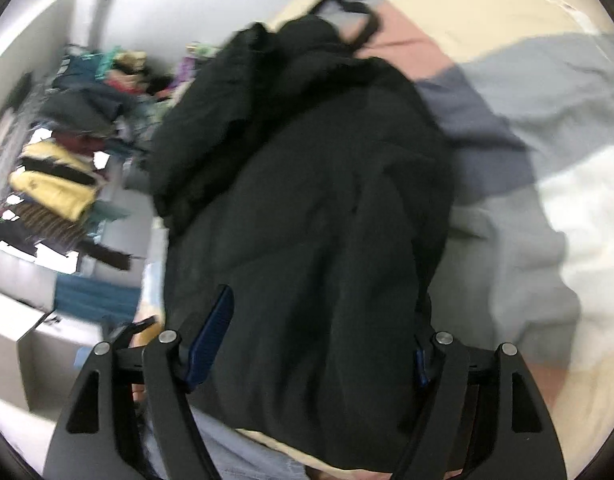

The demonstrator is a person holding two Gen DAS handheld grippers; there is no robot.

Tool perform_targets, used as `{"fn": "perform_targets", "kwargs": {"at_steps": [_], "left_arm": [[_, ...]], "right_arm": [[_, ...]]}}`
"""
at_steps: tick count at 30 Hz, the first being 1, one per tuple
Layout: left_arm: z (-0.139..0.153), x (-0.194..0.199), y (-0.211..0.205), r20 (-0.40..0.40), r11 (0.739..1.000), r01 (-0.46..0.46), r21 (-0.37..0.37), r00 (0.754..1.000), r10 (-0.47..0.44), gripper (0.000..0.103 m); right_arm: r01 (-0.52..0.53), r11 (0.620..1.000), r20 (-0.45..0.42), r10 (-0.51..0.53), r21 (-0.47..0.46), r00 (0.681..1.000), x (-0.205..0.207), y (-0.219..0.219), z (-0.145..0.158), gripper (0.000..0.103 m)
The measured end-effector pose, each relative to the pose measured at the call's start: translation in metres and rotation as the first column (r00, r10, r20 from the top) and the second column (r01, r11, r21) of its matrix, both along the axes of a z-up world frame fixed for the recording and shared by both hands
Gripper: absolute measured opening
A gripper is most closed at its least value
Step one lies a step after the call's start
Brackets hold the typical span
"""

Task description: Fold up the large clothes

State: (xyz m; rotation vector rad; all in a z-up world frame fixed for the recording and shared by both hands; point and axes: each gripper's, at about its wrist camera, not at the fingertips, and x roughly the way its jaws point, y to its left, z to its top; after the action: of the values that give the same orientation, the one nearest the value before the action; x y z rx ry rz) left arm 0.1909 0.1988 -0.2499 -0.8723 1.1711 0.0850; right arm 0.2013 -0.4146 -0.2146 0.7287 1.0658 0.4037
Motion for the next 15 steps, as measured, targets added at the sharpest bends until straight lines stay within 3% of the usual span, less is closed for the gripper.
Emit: {"fn": "perform_targets", "kwargs": {"at_steps": [2,5,9,12,15], "left_arm": [[-0.011,0.005,-0.007,-0.034,0.999,0.048,-0.026,0.998,-0.048,0.086],[-0.022,0.01,-0.018,-0.079,0.995,0.099,-0.029,0.992,-0.101,0.087],[-0.03,0.014,-0.024,-0.111,0.995,0.099,-0.018,0.989,-0.1,0.094],[-0.033,0.017,-0.032,-0.089,0.991,0.124,-0.046,0.988,-0.127,0.097],[-0.027,0.017,-0.041,-0.011,0.978,0.17,-0.118,0.985,-0.172,0.097]], "right_arm": [[-0.006,1.0,0.002,0.006,0.007,1.0,-0.001,0.001,-0.001,0.076],[0.033,0.999,-0.101,-0.036,-0.028,0.994,0.003,-0.008,-0.021,0.076],[0.096,0.994,-0.223,-0.104,-0.045,0.969,0.006,-0.021,-0.047,0.076],[0.075,0.995,-0.276,-0.092,-0.072,0.957,0.011,-0.017,-0.057,0.075],[0.006,0.998,-0.219,-0.019,-0.062,0.976,0.016,0.002,-0.043,0.074]]}}
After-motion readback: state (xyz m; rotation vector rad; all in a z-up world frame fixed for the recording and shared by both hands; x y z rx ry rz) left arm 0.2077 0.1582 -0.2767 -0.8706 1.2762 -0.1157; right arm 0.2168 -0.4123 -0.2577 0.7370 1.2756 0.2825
